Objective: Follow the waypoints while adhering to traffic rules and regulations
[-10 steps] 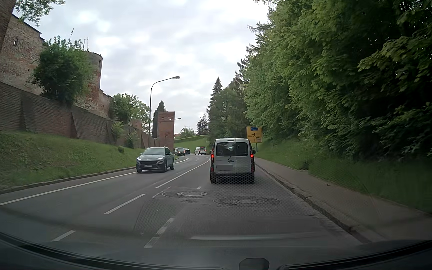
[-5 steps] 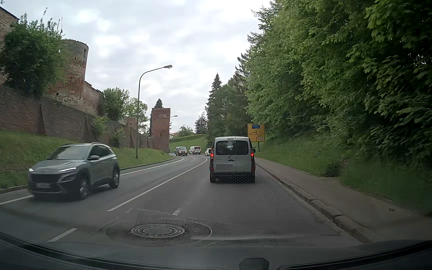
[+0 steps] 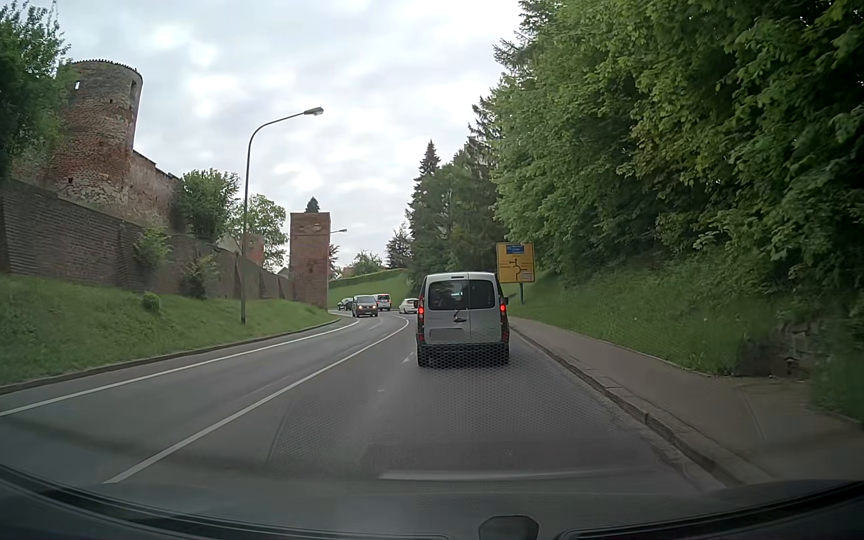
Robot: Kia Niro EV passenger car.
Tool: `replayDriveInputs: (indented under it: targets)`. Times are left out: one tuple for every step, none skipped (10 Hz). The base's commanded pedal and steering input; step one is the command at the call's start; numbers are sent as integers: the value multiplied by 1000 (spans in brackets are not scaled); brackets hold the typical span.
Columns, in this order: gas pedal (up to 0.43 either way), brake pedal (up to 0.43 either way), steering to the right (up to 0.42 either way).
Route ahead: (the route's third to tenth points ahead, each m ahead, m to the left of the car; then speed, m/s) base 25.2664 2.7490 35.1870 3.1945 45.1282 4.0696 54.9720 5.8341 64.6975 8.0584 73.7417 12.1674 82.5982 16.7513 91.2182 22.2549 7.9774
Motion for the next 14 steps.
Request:
replayDriveInputs:
  targets:
    - [59,0,4]
    - [59,0,3]
    - [67,0,-4]
    - [98,0,-2]
    - [110,0,0]
    - [110,0,-1]
    - [118,0,-1]
    - [118,0,-1]
    - [118,0,-1]
    - [118,0,-1]
    - [118,0,-1]
    - [118,0,-1]
    - [118,0,-1]
    - [118,0,-1]
